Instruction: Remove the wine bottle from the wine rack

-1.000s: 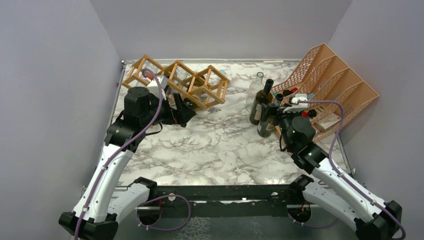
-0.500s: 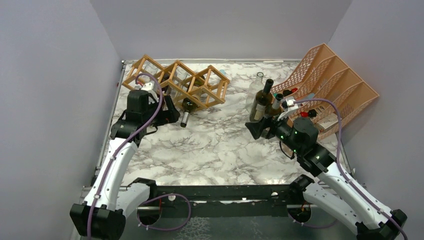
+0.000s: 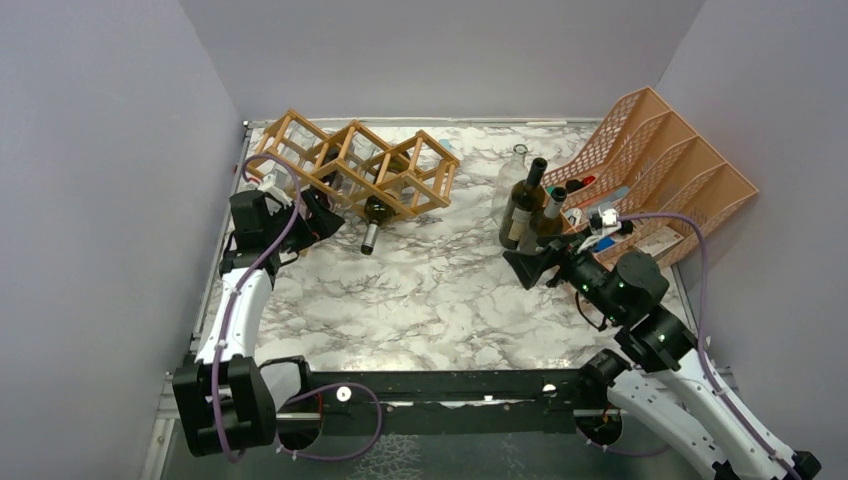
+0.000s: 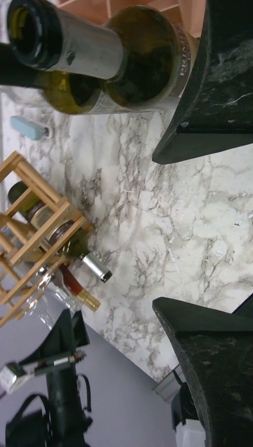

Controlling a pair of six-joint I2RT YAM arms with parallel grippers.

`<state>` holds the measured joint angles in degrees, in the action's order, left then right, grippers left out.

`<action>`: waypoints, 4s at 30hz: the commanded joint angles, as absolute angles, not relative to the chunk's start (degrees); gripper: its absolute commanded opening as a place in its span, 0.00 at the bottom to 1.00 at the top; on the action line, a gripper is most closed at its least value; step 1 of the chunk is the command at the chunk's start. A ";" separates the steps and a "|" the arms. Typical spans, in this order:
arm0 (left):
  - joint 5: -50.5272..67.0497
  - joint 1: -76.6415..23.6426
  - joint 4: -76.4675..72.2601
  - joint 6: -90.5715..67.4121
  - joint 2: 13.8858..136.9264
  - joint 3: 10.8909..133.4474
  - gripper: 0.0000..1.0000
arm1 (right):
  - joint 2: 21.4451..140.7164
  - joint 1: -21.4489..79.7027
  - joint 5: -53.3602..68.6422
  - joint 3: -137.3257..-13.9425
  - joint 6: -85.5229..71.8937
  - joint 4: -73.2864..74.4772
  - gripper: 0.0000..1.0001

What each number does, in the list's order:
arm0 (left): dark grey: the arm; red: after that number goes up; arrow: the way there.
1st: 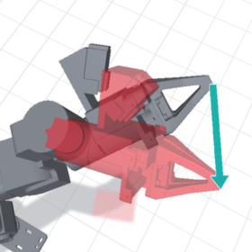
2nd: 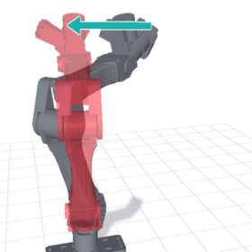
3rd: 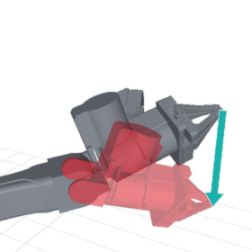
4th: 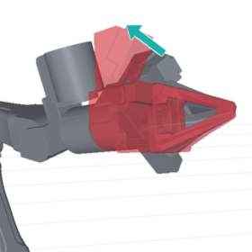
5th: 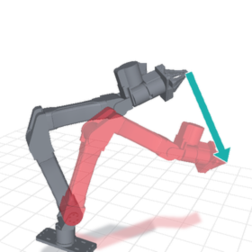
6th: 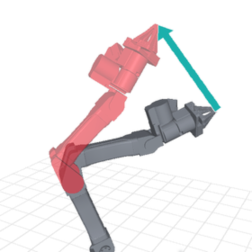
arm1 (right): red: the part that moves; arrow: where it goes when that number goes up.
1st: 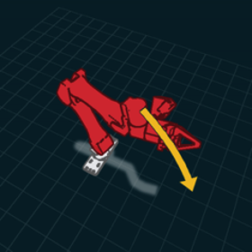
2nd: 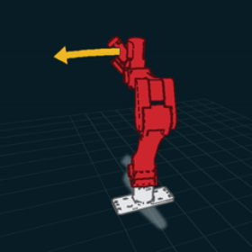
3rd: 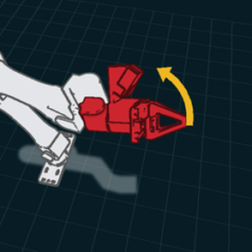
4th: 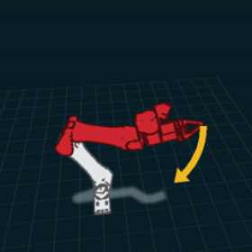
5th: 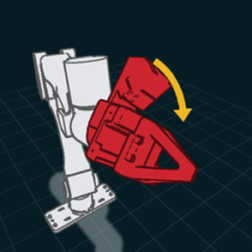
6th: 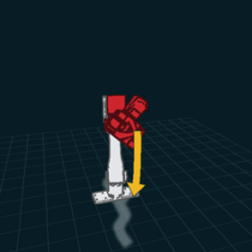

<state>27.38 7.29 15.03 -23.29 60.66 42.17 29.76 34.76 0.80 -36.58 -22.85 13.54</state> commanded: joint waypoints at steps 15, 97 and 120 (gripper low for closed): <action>33.95 8.96 -20.94 -41.09 69.79 32.50 0.81 | 29.16 34.54 10.17 -37.64 -16.25 11.30 1.00; 33.36 9.55 15.97 -47.65 39.98 33.18 0.00 | 35.13 34.49 26.68 -36.85 -14.38 5.28 1.00; 20.50 8.43 37.30 -31.95 40.70 56.77 0.00 | 44.27 34.82 31.01 -39.50 -16.84 0.99 1.00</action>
<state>21.30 8.86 36.25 -37.10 41.28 52.40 41.93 34.76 28.25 -36.56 -15.84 3.05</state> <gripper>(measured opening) 0.388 0.995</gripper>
